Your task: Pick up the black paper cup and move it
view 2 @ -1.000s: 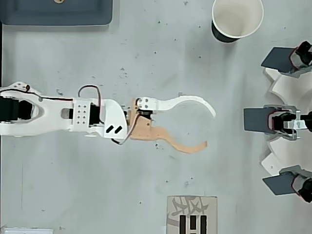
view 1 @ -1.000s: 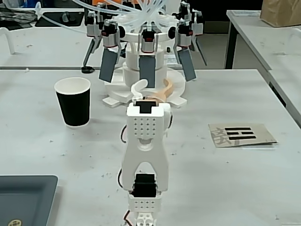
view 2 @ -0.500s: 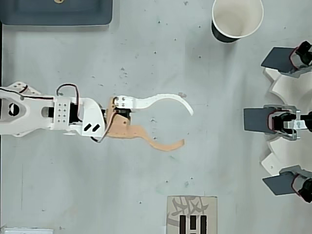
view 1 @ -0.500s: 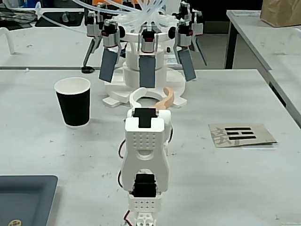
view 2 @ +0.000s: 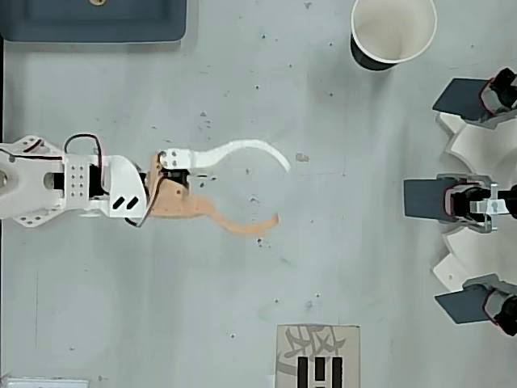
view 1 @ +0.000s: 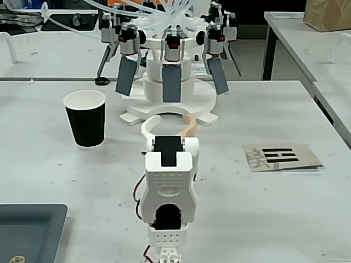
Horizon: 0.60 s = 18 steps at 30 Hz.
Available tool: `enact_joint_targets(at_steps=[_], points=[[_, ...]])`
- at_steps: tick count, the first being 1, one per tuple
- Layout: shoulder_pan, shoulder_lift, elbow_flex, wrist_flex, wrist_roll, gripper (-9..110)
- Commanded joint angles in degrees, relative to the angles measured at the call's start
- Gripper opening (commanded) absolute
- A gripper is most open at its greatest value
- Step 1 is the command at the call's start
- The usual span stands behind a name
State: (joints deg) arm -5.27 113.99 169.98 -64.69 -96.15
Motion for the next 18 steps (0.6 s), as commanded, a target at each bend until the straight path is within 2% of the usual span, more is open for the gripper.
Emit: enact_joint_targets(at_steps=[1,18], points=[[-3.08,1.85,-0.09,-1.23,0.0,17],[-10.02,-13.8,-14.5,-0.88,-1.49,37]])
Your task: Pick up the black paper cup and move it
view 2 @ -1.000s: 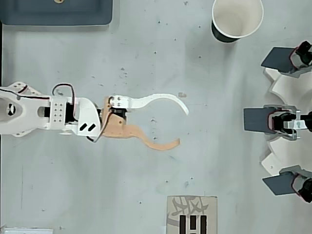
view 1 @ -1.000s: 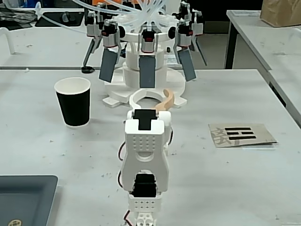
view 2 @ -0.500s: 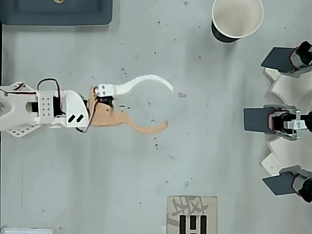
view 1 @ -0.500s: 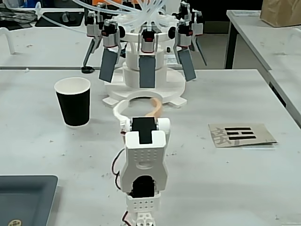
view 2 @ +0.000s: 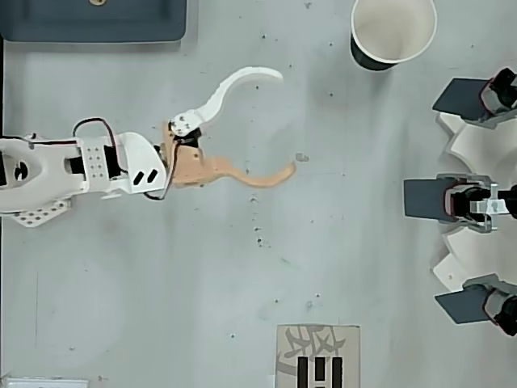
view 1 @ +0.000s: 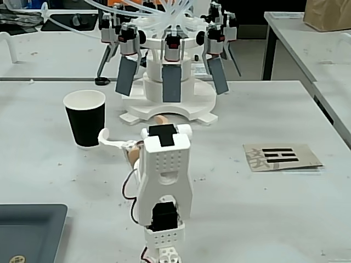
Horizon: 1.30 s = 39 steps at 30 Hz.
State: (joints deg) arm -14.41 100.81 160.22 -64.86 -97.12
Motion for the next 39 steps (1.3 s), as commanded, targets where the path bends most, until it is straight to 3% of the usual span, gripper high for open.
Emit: enact_joint_targets(at_steps=[1,15,39], points=[[-1.14,-1.58,-5.98,-0.53,-0.62,38],[-5.27,-18.28,-25.22,1.93,-2.02,56],[-7.47,-44.65,-63.72,13.18,0.35,59]])
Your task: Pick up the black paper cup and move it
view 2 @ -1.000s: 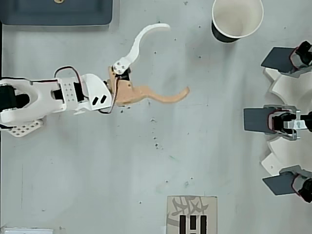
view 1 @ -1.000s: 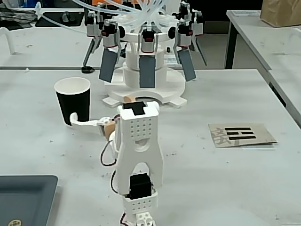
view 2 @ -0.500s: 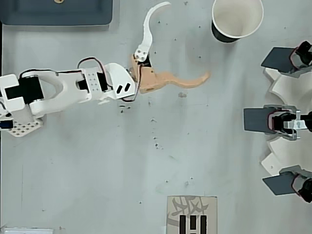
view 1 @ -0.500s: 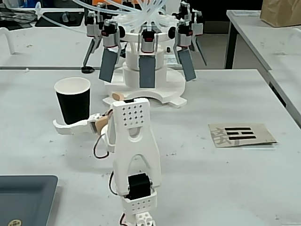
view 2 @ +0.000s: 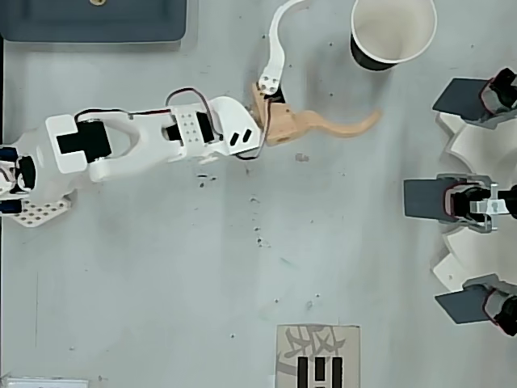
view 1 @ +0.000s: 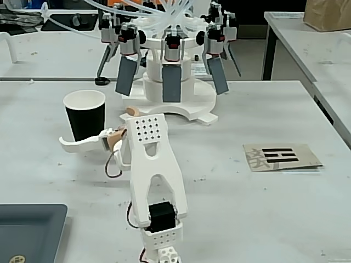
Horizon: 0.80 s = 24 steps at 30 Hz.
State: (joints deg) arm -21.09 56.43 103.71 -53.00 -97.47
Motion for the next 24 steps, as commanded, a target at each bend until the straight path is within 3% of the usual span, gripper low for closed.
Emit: enact_joint_targets(at_steps=[1,24], points=[[-0.97,-1.58,-9.76,2.2,0.97,59],[-3.25,-21.36,-46.67,20.65,4.04,58]])
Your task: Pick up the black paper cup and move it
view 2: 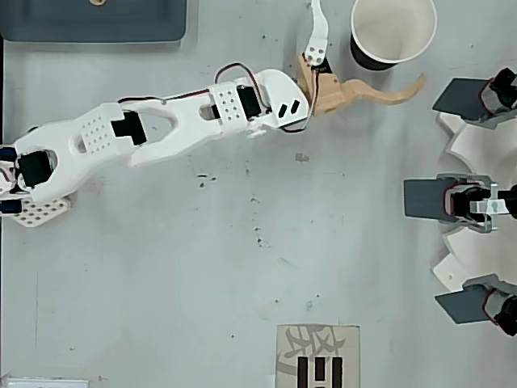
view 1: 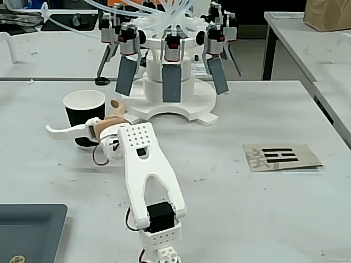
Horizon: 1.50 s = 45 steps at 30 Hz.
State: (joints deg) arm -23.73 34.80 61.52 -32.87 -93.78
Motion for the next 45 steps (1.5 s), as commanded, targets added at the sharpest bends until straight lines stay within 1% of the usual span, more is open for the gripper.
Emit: enact_joint_targets(at_steps=[1,18,22,29,38,45], points=[[-0.79,-0.18,-5.19,0.79,0.35,58],[-2.29,-3.69,-8.44,2.46,0.53,55],[-2.37,-4.39,-9.93,2.37,1.14,50],[-2.64,-5.01,-11.6,3.34,1.32,46],[-2.72,-5.01,-11.6,3.25,1.49,37],[-2.72,-5.01,-11.6,3.16,1.85,33]])
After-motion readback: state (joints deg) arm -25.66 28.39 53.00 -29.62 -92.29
